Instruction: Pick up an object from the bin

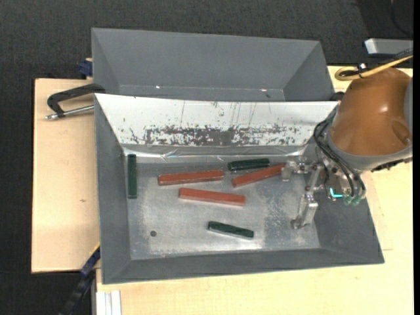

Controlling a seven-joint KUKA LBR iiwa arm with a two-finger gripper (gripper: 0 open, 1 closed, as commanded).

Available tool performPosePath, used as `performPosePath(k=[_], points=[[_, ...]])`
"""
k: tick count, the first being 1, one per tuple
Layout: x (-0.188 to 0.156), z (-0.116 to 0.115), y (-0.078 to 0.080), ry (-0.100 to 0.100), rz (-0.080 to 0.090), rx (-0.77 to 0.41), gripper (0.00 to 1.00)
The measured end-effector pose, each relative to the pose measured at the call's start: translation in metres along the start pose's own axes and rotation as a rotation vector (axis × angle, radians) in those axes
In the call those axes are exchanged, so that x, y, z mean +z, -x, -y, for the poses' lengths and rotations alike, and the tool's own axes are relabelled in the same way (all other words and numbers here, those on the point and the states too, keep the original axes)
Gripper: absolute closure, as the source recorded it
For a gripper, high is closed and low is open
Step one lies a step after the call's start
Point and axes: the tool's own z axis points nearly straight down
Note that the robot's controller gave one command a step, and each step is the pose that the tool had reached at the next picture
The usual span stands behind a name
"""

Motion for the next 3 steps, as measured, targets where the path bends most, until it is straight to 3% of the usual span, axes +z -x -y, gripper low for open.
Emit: performPosePath(k=[1, 2, 3], points=[[-0.003, 0.000, 0.002, -0.001, 0.007, -0.001, 0.00], [0.042, -0.016, 0.024, -0.002, 0.013, -0.039, 0.00], [0.100, -0.056, 0.019, 0.000, 0.008, -0.018, 0.00]])
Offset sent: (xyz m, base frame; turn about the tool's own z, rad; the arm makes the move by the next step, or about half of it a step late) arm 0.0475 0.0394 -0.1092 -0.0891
